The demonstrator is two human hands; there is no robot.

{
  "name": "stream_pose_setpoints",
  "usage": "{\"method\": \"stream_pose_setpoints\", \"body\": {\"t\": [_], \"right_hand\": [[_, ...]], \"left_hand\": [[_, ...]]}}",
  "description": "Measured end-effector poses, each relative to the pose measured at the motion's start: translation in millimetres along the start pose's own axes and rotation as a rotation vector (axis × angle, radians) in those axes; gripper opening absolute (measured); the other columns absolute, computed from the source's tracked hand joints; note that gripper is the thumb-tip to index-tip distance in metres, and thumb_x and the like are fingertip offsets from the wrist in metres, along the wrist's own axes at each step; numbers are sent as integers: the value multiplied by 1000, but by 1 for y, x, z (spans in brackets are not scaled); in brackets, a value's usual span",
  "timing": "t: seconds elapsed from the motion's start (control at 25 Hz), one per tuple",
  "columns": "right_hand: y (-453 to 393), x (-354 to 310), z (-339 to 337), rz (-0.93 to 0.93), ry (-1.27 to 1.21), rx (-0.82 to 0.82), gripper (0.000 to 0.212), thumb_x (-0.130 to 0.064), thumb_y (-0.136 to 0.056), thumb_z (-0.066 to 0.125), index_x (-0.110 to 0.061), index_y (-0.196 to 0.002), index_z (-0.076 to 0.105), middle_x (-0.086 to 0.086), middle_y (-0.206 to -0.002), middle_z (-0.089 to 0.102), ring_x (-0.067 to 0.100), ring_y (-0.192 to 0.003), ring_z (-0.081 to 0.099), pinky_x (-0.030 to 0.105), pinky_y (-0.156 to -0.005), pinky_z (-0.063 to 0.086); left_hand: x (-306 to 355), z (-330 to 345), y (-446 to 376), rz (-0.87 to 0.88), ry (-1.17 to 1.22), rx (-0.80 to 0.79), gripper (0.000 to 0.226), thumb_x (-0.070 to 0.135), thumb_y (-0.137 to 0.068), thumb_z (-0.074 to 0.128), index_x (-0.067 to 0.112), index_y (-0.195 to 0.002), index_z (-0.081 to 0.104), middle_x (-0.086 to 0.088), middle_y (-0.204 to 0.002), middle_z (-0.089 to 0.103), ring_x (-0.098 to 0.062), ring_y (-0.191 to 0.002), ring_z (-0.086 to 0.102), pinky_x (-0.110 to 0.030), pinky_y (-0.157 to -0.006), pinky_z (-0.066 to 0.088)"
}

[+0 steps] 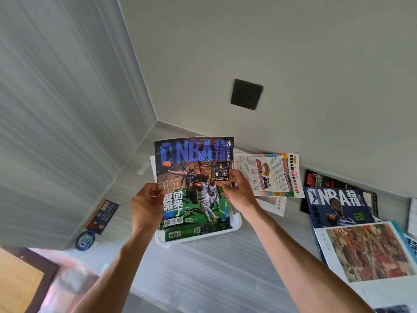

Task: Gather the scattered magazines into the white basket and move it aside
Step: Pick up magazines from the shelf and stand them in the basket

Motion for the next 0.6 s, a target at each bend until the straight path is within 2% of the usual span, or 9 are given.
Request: {"method": "stream_pose_setpoints", "body": {"t": [0.08,0.16,0.2,0.32,0.4,0.48,0.56,0.6], "right_hand": [[4,11,-1,43,0,-16,51,8,-85,57,-28,-120,49,0,-110,67,20,-75,64,34,-59,51],[8,20,-9,72,-28,-14,54,10,-83,56,-28,-120,50,5,-114,67,22,-87,68,40,-72,53],[8,21,-15,68,-38,-20,54,9,-84,57,-28,-123,49,5,-115,66,20,-90,68,38,-75,54],[1,18,-24,9,-31,-111,60,8,-86,59,-25,-134,43,-4,-115,62,5,-81,67,20,-67,55],[0,17,-19,-22,-8,-213,69,7,-86,60,-28,-140,36,-8,-122,54,1,-87,63,15,-67,53],[2,18,-9,-69,69,-264,71,3,-87,61,-34,-141,33,-4,-136,48,9,-100,61,25,-77,57],[8,28,-8,-112,211,-229,66,-3,-88,62,-36,-138,36,-1,-144,47,21,-115,60,39,-93,55],[14,37,-13,-109,251,-194,62,-6,-88,62,-34,-138,38,0,-147,47,21,-124,56,39,-100,50]], "left_hand": [[1,9,-11,-35,-76,2,11,17,-81,71,26,-78,66,5,-73,72,-16,-61,65,-24,-56,45],[3,21,-15,-41,-34,-49,11,17,-81,70,26,-78,68,5,-72,71,-19,-62,68,-28,-57,51],[4,25,-13,-33,-6,-67,11,17,-82,69,26,-77,67,6,-72,71,-20,-61,68,-31,-56,54],[-10,23,-13,-129,85,-44,14,12,-83,67,24,-76,66,-3,-75,73,-28,-60,70,-41,-58,59],[-21,18,-8,-244,50,-16,16,9,-85,67,23,-76,64,-15,-83,73,-35,-68,70,-50,-63,60],[-20,14,-2,-198,-120,28,8,11,-86,64,16,-93,64,-21,-97,70,-38,-83,67,-49,-72,57],[-8,15,8,-4,-320,80,40,5,-78,63,17,-116,55,-18,-116,58,-37,-102,54,-48,-81,51],[2,16,14,86,-338,111,55,2,-72,64,20,-122,49,-15,-121,52,-36,-108,48,-49,-84,47]]}}
Point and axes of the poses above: each hand's wrist, its own y-axis away from the middle knuckle, its own z-axis out of the palm, x = y × z, the point moved 1 cm from there along -y, towards the middle knuckle
